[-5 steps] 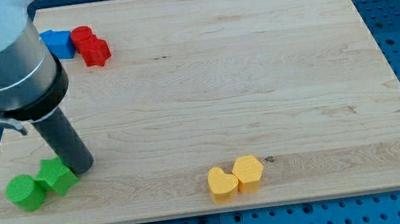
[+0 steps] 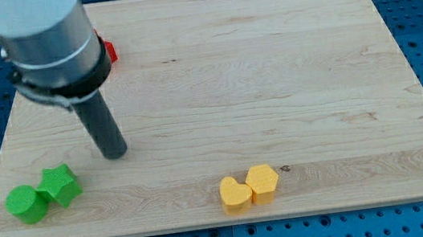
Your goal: Push the red star along with the red circle towards the top left
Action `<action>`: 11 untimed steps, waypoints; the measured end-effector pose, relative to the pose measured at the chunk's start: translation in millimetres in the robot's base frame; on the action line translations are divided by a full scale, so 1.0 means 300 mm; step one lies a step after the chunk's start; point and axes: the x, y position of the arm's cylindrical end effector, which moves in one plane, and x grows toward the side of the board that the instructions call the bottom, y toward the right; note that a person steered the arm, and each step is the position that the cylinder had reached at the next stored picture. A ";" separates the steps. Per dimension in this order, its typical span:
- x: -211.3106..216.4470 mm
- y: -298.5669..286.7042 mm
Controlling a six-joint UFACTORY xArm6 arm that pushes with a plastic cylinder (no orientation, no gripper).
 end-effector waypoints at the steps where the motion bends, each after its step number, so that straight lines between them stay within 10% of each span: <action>1: -0.145 -0.023; 6: -0.594 -0.054; 11: -0.666 -0.205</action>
